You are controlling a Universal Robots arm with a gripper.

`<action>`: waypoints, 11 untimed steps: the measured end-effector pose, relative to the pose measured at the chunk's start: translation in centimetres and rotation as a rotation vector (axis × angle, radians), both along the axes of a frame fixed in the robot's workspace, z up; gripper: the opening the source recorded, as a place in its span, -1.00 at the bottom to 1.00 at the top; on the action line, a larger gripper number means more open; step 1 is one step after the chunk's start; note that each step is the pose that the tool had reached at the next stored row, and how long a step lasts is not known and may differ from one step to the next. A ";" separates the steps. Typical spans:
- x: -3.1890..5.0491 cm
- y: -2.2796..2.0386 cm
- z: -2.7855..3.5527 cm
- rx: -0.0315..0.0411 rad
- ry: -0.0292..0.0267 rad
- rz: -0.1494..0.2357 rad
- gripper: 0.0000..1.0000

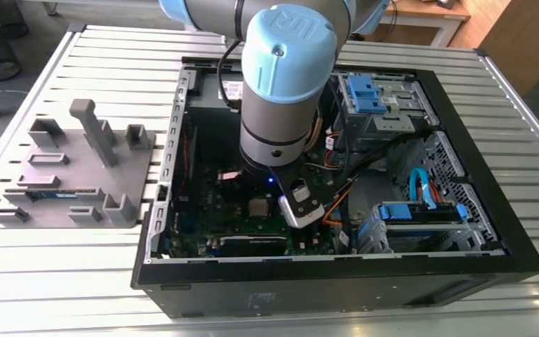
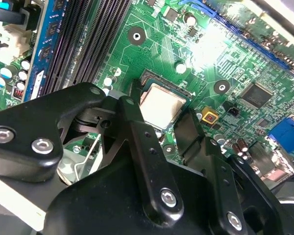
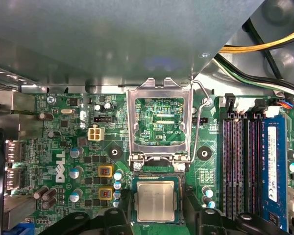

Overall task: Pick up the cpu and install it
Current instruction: 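Place the cpu into insertion slot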

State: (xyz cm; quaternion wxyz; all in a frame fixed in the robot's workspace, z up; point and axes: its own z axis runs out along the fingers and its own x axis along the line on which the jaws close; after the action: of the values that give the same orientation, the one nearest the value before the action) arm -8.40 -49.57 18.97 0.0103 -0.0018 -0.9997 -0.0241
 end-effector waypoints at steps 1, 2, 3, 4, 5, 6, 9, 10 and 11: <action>0.00 0.00 0.01 -0.0003 0.0000 0.000 0.05; 0.00 -0.01 0.03 -0.0007 0.0002 0.000 0.05; 0.00 -0.01 0.03 -0.0005 0.0002 0.000 -0.07; 0.00 -0.01 0.03 -0.0004 0.0001 0.000 -0.13; 0.00 -0.01 0.03 -0.0002 0.0000 0.000 -0.13; 0.00 0.00 0.03 -0.0001 0.0000 0.000 -0.13; 0.00 0.00 0.03 0.0001 -0.0001 0.000 -0.13; 0.00 0.00 0.04 0.0001 -0.0001 0.000 -0.13; 0.00 0.00 0.05 0.0001 -0.0001 0.000 -0.13</action>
State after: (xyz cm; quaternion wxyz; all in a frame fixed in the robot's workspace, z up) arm -8.40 -49.57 19.02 0.0103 -0.0018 -0.9997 -0.0242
